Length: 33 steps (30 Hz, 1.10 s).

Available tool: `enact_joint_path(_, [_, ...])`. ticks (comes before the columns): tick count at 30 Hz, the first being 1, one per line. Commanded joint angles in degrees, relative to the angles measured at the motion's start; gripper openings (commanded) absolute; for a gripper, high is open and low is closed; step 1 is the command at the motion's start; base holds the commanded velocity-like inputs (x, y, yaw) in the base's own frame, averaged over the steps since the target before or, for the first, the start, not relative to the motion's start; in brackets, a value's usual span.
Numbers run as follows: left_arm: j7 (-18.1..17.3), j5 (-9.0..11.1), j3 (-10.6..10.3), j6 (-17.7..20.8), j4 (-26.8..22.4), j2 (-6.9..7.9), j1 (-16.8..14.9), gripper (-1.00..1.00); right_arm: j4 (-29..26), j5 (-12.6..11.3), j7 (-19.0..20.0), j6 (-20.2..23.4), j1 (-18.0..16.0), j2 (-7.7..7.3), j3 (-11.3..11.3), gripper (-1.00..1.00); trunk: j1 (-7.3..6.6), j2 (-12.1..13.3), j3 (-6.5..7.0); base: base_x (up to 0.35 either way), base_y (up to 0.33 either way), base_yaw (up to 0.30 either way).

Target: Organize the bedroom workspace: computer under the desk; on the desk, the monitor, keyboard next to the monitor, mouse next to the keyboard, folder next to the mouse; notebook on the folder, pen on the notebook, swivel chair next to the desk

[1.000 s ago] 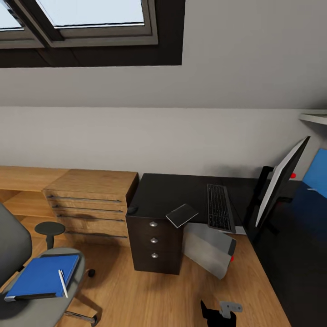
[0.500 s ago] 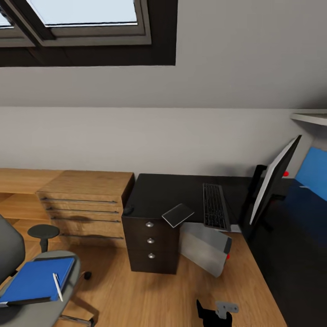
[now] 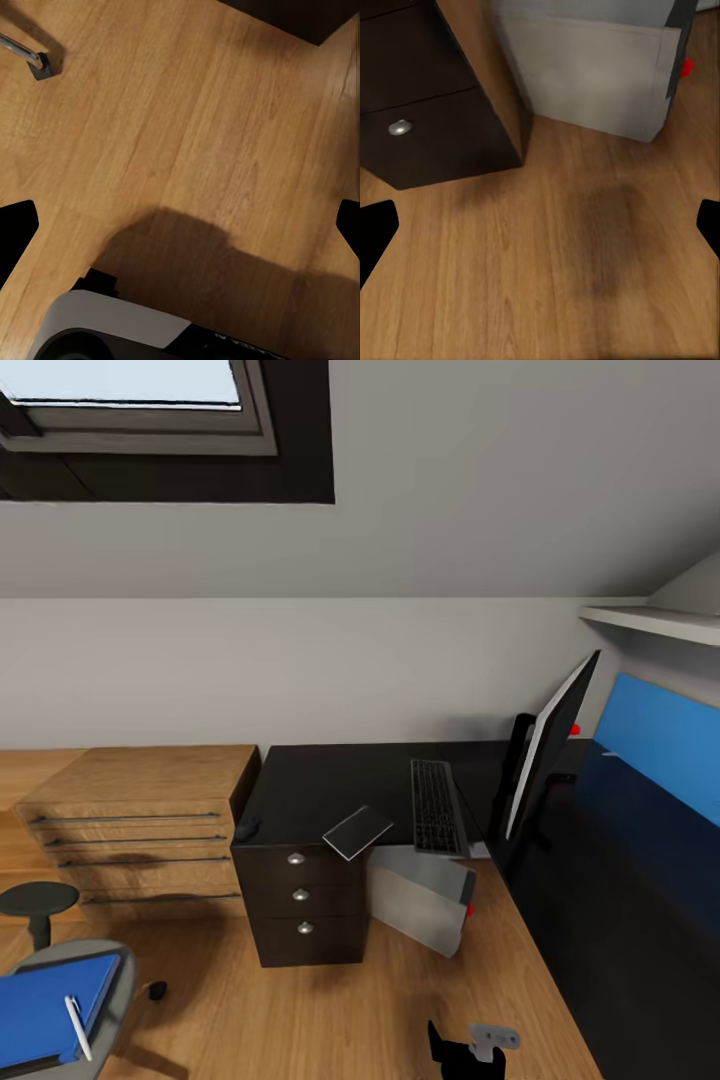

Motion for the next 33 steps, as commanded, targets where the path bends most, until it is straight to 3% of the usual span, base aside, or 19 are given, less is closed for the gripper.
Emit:
enact_joint_path(1, [-0.10,0.61,-0.36,-0.29,0.05,0.04,-0.04,1.00,0.09,0.28,0.22,-0.19,-0.05,0.02,-0.52,1.00,0.00,-0.05,-0.07,0.000,0.000,-0.124])
enact_joint_path(12, [-0.06,0.63,-0.33,-0.32,0.06,0.12,-0.04,1.00,0.09,0.43,0.25,-0.19,-0.05,0.30,-0.52,1.00,0.00,-0.05,-0.07,0.008,0.000,-0.032])
enact_joint_path(22, [-0.07,0.59,-0.32,-0.32,0.06,0.12,-0.04,1.00,0.09,0.44,0.30,-0.19,-0.05,1.35,-0.52,1.00,0.00,-0.05,-0.07,0.206,0.000,-0.001])
enact_joint_path(33, [-0.06,0.51,-0.32,-0.72,0.04,0.10,-0.04,1.00,0.09,0.49,0.32,-0.19,-0.05,1.53,-0.52,1.00,0.00,-0.05,0.15,0.029,0.000,-0.052])
